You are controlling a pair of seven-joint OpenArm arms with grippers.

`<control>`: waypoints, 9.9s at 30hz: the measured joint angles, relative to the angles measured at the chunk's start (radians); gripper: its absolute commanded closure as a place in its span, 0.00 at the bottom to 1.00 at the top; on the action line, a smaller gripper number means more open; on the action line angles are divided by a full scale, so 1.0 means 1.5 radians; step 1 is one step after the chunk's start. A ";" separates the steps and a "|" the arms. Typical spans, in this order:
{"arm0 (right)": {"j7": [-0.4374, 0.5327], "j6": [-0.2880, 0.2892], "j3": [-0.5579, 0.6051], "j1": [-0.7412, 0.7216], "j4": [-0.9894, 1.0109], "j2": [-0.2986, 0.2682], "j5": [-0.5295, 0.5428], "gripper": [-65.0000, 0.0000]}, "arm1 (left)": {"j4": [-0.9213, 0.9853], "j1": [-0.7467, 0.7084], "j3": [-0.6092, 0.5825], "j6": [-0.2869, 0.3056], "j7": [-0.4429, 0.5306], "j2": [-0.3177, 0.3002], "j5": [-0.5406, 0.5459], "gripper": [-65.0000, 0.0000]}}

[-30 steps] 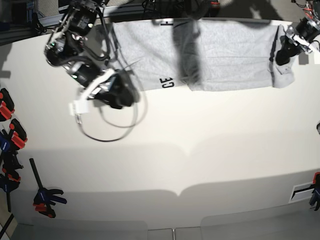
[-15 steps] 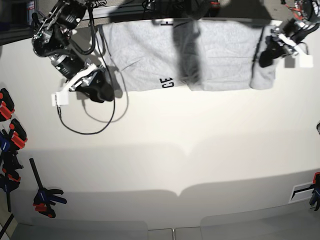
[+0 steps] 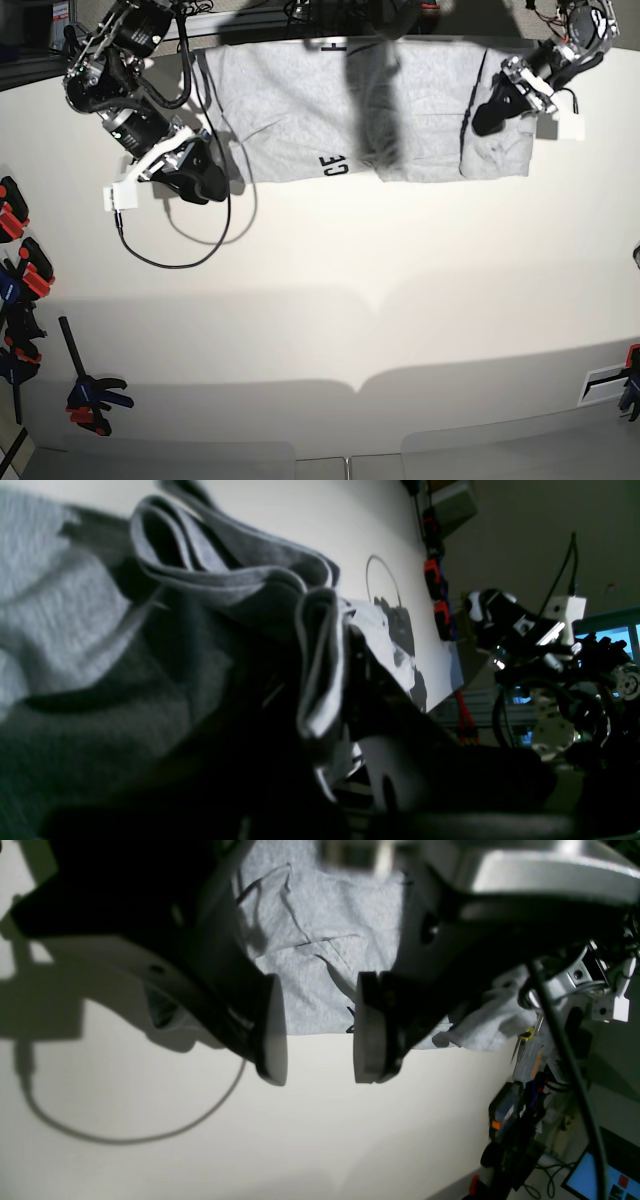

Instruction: Fold the T-shirt properly

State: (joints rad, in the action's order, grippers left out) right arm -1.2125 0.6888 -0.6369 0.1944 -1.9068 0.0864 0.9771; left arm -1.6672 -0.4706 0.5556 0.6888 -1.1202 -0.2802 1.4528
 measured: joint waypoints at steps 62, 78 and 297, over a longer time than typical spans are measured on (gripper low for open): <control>0.006 0.000 0.001 0.000 0.000 0.002 0.000 0.67 | -0.009 0.014 -0.117 0.000 0.119 -0.051 -0.388 1.00; 0.005 0.000 0.001 0.000 0.000 0.002 0.000 0.67 | -0.020 0.019 -0.131 0.003 -0.191 -0.060 0.000 1.00; 0.291 -0.231 0.597 0.058 0.035 0.042 -0.555 1.00 | 0.258 0.048 -0.078 0.018 0.104 -0.077 -0.267 1.00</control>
State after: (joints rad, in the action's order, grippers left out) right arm -0.7757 0.3420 0.2584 0.2821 -1.8545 0.1497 0.1448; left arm -1.2808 -0.3981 0.4385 0.7158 -0.9638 -0.3962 1.0519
